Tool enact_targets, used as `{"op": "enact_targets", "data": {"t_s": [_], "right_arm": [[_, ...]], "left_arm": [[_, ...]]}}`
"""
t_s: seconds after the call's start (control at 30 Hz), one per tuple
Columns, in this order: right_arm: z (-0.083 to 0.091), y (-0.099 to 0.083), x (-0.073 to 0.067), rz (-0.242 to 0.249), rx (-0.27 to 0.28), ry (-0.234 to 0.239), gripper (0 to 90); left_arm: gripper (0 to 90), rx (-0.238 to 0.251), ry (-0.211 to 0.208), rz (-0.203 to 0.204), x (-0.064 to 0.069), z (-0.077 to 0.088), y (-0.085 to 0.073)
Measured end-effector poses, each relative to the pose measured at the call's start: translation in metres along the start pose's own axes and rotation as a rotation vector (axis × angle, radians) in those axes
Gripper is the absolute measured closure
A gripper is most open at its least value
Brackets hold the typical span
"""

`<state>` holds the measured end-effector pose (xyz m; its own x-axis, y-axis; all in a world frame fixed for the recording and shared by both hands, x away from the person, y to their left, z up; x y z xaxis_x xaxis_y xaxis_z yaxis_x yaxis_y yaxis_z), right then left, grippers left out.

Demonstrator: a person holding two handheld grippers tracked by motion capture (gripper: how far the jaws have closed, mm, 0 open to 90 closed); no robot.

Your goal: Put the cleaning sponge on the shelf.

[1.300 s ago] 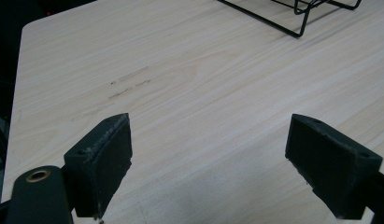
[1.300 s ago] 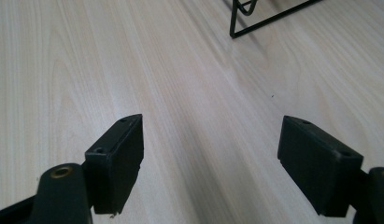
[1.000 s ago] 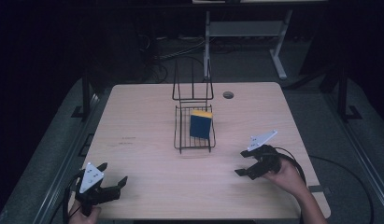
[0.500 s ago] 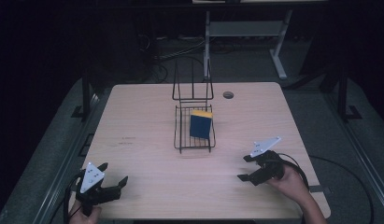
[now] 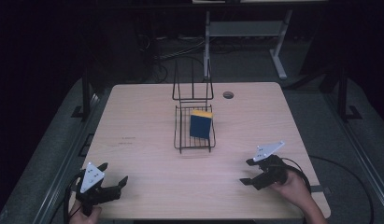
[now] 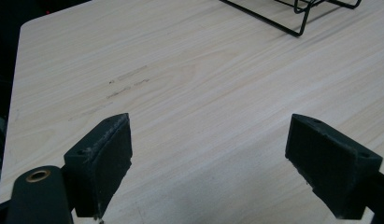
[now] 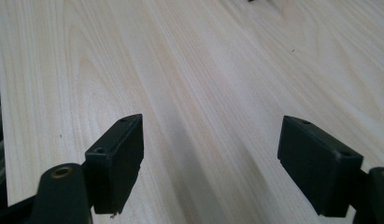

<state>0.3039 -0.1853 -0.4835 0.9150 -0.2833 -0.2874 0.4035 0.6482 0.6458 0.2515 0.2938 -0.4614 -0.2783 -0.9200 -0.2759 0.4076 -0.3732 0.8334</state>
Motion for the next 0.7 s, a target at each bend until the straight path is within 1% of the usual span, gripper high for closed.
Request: {"op": "enact_targets", "data": {"t_s": [0.07,0.13,0.23,0.47,0.57,0.7], "right_arm": [[-0.001,-0.002,-0.001,-0.004,0.002,0.002,22.3],[-0.002,-0.004,-0.001,-0.01,-0.011,0.001,22.4],[-0.001,-0.005,-0.002,-0.004,-0.006,-0.003,22.4],[0.001,-0.011,-0.003,-0.02,0.005,-0.007,22.3],[0.001,-0.012,-0.004,-0.019,0.016,-0.009,22.4],[0.001,-0.014,-0.005,-0.023,0.014,-0.013,22.4]], "left_arm": [[14.1,-0.001,0.0,0.0,0.0,0.0,0.0],[14.1,0.001,0.001,-0.001,0.0,0.0,0.0],[14.1,0.001,0.001,0.002,0.0,0.0,0.0],[14.1,-0.001,0.002,0.002,0.0,0.0,0.0],[14.1,-0.001,0.002,0.001,0.0,0.0,0.0],[14.1,-0.001,0.001,0.0,0.0,0.0,0.0]]}}
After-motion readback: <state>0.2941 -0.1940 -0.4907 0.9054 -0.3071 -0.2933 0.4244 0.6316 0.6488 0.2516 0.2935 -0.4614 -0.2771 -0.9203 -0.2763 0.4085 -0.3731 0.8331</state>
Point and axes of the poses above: each handheld gripper's, and its own axes: z roughly backward along the jaws, y roughly out of its top, x roughly to its right, the point moved 5 cm from there along -z, roughly forward along the jaws, and after that the axes turned 15 degrees about y, right-handed, at the moved point
